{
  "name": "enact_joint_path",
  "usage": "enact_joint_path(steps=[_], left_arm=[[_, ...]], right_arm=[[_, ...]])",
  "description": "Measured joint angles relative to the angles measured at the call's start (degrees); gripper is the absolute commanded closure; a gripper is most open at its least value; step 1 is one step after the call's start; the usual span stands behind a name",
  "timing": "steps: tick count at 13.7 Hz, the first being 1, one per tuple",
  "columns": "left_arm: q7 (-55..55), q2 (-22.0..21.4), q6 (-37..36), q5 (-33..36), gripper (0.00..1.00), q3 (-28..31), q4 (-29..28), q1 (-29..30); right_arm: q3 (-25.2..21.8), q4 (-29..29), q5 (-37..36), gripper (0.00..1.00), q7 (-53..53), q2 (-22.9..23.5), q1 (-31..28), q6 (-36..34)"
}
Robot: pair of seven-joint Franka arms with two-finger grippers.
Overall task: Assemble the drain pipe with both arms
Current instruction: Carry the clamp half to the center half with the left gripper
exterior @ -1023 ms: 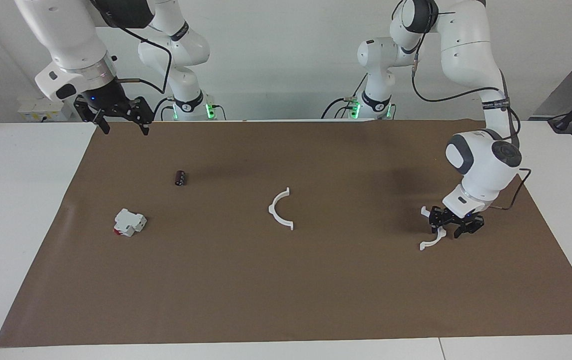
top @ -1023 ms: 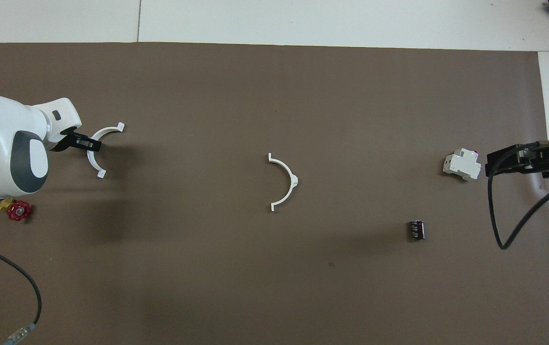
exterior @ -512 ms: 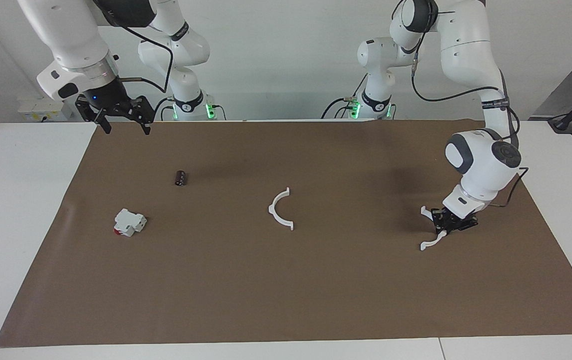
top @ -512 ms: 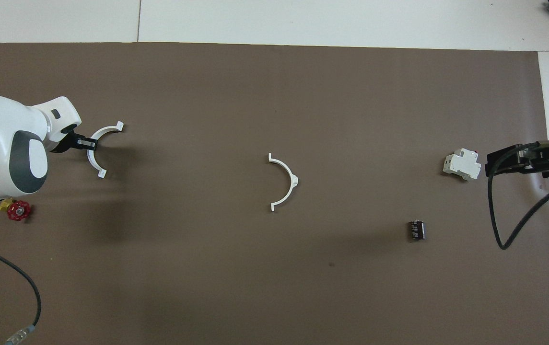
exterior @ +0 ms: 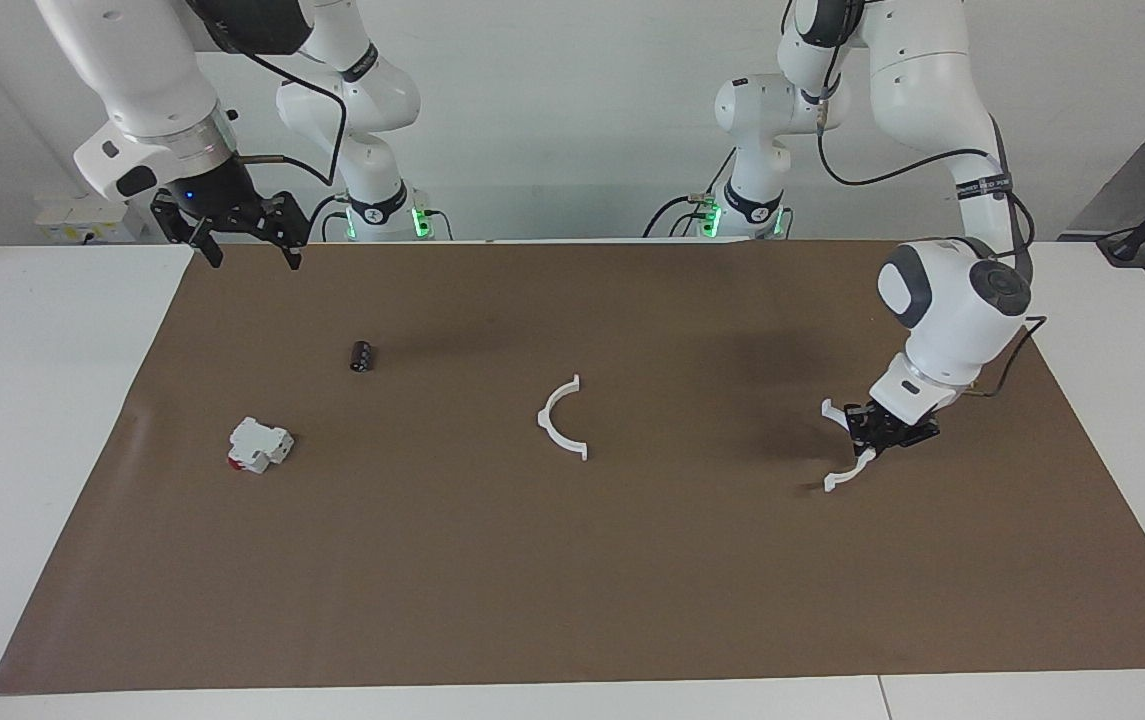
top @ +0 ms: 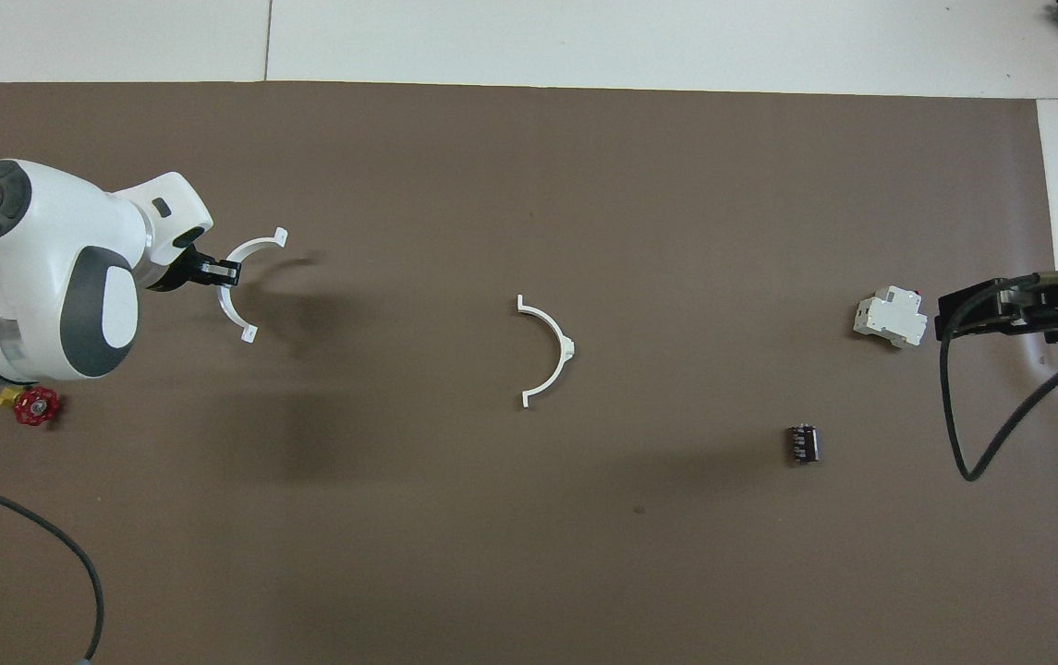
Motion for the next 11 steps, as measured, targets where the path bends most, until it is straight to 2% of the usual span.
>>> enact_joint_path(steps=[7,11], left_arm=[[-22.26,0.01,-0.04,0.16,1.00,0.00,-0.16,-13.48],[-39.84,0.11,0.11,7.27,1.00,-0.06,-0.10,-20.22]], right_arm=[[0.00,0.00,0.00,0.00,0.00,0.00,0.00,0.00],[0.00,0.00,0.00,0.00,0.00,0.00,0.00,0.00]])
